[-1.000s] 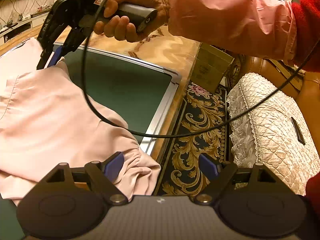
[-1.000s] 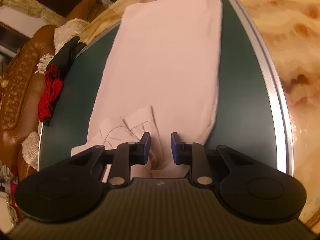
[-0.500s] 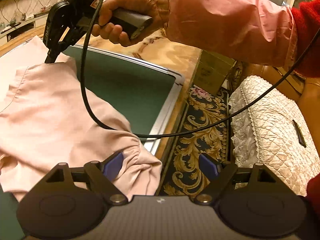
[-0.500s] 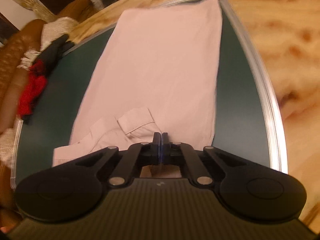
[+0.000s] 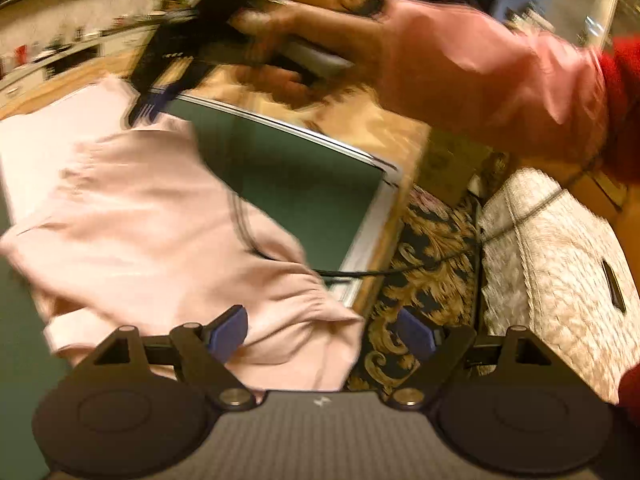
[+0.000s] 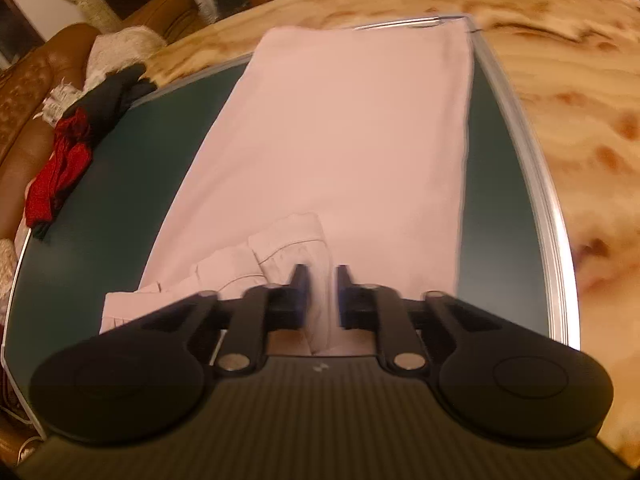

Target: Fold clothes

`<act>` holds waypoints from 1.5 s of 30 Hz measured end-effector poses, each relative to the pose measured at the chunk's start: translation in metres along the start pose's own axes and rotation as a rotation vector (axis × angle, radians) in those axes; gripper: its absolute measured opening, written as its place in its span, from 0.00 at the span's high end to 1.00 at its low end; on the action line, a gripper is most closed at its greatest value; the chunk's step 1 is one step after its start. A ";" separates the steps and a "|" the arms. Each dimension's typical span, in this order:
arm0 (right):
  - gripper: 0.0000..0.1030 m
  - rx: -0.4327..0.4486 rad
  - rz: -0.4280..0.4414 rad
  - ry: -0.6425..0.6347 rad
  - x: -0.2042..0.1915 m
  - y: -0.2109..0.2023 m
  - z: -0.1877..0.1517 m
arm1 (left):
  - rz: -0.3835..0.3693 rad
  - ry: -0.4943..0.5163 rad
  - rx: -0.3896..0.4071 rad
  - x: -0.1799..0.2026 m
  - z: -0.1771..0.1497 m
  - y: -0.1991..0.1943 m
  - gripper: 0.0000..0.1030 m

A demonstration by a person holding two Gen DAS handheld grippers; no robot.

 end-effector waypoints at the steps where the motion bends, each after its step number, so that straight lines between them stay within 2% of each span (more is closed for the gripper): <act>1: 0.70 0.023 -0.005 -0.001 0.001 -0.008 -0.002 | 0.011 -0.022 0.015 -0.006 0.000 -0.007 0.16; 5: 0.65 0.070 0.042 0.016 0.000 -0.035 -0.018 | 0.039 -0.111 0.028 -0.027 -0.004 -0.017 0.16; 11: 0.64 0.093 0.133 -0.002 -0.027 -0.070 -0.066 | -0.008 -0.064 -0.028 -0.011 -0.014 -0.010 0.16; 13: 0.64 0.099 0.116 -0.056 -0.039 -0.080 -0.080 | -0.024 -0.055 -0.041 -0.006 -0.015 -0.005 0.16; 15: 0.64 0.114 0.054 -0.130 -0.048 -0.087 -0.087 | -0.037 -0.051 -0.053 -0.003 -0.015 0.000 0.16; 17: 0.64 0.124 -0.012 -0.202 -0.052 -0.089 -0.081 | -0.052 -0.048 -0.063 0.001 -0.015 0.004 0.16; 19: 0.64 0.118 -0.029 -0.219 -0.050 -0.080 -0.066 | -0.063 -0.033 -0.066 0.005 -0.015 0.006 0.16; 27: 0.63 0.103 -0.043 -0.300 -0.056 -0.022 -0.009 | -0.091 -0.032 -0.064 0.013 -0.021 0.010 0.12; 33: 0.64 0.024 0.009 -0.330 -0.062 0.011 -0.001 | -0.118 -0.049 -0.055 0.011 -0.022 0.010 0.12; 36: 0.92 0.048 0.011 -0.291 -0.056 0.008 0.004 | -0.132 -0.038 -0.057 0.013 -0.023 0.010 0.12; 45: 0.92 0.103 -0.061 -0.147 -0.020 0.007 0.015 | -0.148 -0.039 -0.060 0.015 -0.028 0.010 0.12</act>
Point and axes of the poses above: each gripper's, at about its wrist camera, not at the fingertips, and y roughly the way its jaws point, x to its right, z to its top, the point moved 8 cm from there along y, roughly the way its jaws point, and after that the axes turned 10 degrees about -y, right-handed, at the moved point
